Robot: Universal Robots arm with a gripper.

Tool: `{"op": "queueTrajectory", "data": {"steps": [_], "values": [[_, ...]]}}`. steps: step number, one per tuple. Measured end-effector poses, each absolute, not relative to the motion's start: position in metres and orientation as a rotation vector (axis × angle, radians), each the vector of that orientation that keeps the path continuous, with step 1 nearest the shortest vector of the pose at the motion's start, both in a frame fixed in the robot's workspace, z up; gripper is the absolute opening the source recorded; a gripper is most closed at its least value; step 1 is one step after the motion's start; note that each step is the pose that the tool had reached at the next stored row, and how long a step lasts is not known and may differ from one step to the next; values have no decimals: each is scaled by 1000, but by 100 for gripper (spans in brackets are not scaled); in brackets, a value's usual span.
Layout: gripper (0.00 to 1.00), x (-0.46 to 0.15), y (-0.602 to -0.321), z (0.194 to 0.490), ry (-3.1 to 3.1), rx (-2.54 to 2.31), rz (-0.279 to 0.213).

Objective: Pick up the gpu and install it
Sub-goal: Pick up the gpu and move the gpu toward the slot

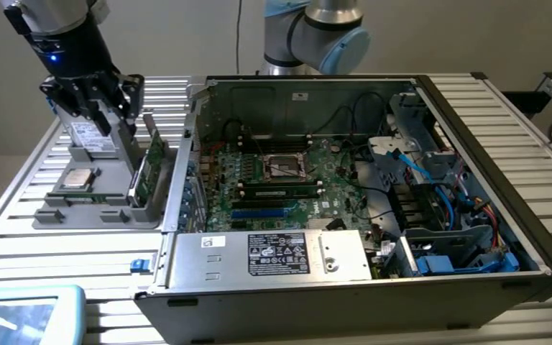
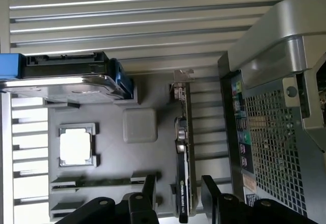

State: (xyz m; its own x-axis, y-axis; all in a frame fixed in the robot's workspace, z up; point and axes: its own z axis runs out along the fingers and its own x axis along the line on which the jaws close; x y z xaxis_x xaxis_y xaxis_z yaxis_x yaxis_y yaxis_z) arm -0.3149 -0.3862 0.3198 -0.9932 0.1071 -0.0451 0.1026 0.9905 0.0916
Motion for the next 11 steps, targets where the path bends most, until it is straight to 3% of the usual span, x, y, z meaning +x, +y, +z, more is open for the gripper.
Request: {"op": "queueTrajectory", "data": {"steps": [11], "values": [[48,-314,-389,300,3082,183,140]]}}
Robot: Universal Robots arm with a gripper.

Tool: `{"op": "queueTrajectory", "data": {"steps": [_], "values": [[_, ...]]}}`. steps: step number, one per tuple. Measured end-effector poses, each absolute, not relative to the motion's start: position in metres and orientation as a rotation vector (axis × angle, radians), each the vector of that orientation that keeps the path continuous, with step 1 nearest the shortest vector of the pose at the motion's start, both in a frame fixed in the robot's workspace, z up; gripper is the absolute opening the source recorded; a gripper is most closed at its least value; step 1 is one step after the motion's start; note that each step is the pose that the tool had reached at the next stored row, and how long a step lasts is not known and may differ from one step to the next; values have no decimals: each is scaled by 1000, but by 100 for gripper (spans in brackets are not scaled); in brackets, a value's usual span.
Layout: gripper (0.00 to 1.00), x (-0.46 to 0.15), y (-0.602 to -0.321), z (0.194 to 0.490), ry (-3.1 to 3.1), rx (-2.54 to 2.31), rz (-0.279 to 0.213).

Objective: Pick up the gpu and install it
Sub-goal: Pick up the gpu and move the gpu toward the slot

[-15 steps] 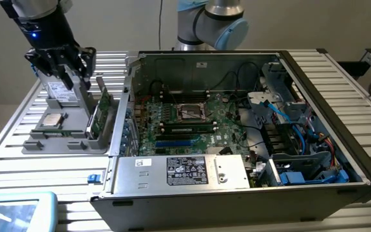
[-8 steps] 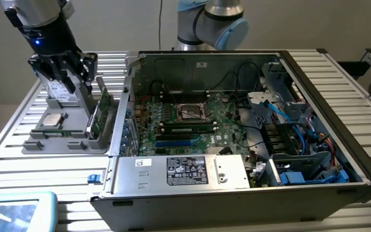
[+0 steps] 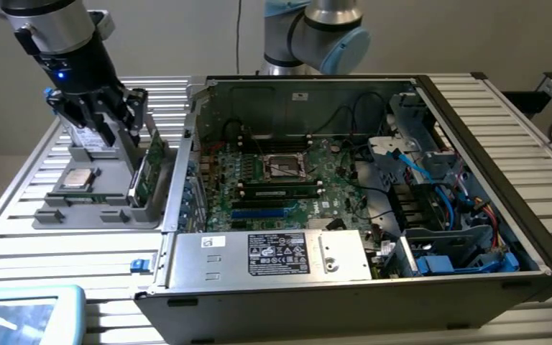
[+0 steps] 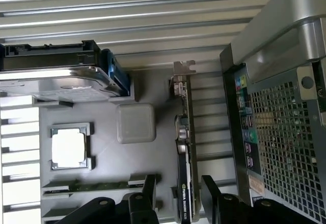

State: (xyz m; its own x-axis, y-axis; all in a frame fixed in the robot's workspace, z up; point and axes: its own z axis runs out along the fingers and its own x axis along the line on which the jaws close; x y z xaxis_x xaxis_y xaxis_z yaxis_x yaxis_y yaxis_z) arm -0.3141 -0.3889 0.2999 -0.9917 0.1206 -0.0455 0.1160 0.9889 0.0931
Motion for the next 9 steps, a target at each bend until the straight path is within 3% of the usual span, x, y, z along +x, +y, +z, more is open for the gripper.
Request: {"op": "queueTrajectory", "data": {"steps": [9], "values": [[48,-308,-391,283,3081,192,145]]}}
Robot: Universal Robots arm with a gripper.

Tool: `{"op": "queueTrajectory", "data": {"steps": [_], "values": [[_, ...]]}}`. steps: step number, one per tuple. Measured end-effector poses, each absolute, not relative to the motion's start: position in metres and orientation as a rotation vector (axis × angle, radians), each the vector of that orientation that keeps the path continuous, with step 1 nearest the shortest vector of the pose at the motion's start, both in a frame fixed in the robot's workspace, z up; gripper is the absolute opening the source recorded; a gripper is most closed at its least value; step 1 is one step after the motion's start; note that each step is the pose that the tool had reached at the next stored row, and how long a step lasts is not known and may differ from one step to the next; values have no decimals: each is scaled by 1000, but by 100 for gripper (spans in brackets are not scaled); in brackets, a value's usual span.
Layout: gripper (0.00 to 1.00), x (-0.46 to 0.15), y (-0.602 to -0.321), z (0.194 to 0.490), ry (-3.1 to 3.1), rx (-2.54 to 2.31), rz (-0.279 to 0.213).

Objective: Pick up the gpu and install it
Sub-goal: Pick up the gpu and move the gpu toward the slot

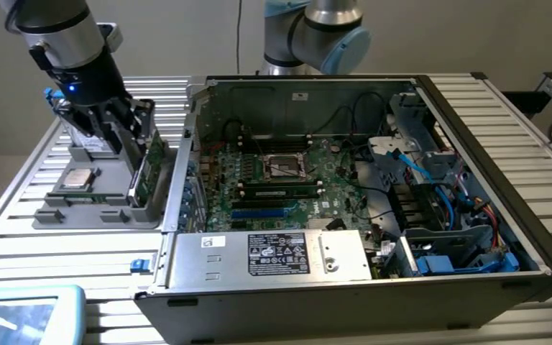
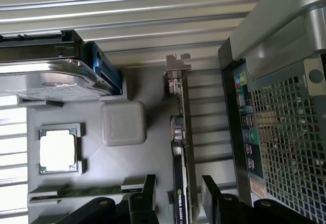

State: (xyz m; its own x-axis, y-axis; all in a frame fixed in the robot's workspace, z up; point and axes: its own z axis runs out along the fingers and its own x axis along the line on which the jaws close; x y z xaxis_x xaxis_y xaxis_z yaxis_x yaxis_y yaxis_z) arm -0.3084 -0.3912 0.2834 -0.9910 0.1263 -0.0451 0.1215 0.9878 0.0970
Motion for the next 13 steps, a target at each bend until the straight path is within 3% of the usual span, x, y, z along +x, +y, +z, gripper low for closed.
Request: {"op": "queueTrajectory", "data": {"steps": [13], "values": [[48,-307,-396,266,3079,193,193]]}}
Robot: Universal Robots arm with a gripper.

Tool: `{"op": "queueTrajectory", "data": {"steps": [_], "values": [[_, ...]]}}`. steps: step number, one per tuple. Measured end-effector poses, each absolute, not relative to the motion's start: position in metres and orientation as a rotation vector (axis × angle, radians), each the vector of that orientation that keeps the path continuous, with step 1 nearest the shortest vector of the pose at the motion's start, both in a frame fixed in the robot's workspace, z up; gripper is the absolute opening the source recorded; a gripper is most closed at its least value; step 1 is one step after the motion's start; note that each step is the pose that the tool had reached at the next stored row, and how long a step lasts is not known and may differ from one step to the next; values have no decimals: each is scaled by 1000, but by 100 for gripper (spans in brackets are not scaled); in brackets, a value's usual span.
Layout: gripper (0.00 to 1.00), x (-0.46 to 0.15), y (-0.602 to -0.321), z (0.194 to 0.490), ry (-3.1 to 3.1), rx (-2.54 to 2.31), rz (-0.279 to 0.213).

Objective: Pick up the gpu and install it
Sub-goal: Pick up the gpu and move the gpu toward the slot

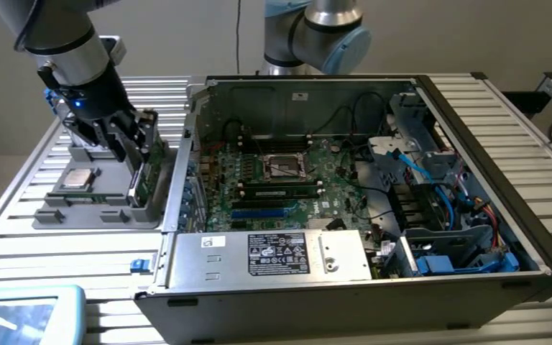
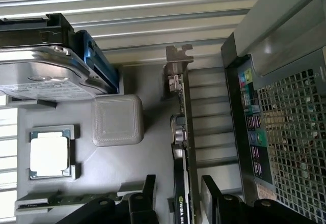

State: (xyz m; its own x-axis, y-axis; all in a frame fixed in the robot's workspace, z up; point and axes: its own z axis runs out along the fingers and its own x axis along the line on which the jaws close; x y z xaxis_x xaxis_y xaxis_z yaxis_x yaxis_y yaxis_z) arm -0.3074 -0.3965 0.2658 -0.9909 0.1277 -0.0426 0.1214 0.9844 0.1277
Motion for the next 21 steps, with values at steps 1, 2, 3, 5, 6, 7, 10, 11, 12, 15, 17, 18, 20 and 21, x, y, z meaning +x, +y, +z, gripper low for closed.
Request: {"op": "queueTrajectory", "data": {"steps": [1,2,3,5,6,7,10,11,12,15,17,18,20,21], "values": [[48,-307,-397,265,3078,193,198],[48,-307,-397,263,3078,194,202],[48,-307,-398,261,3078,194,204],[48,-307,-398,258,3078,194,205],[48,-307,-398,256,3078,194,206],[48,-307,-398,254,3078,194,206],[56,-307,-398,248,3078,194,207],[56,-307,-398,247,3078,194,208],[56,-306,-398,245,3078,194,207],[56,-306,-398,239,3078,194,208],[56,-306,-398,236,3078,194,208],[56,-305,-398,235,3078,194,208],[56,-305,-398,235,3078,194,207],[56,-306,-398,235,3078,194,207]]}}
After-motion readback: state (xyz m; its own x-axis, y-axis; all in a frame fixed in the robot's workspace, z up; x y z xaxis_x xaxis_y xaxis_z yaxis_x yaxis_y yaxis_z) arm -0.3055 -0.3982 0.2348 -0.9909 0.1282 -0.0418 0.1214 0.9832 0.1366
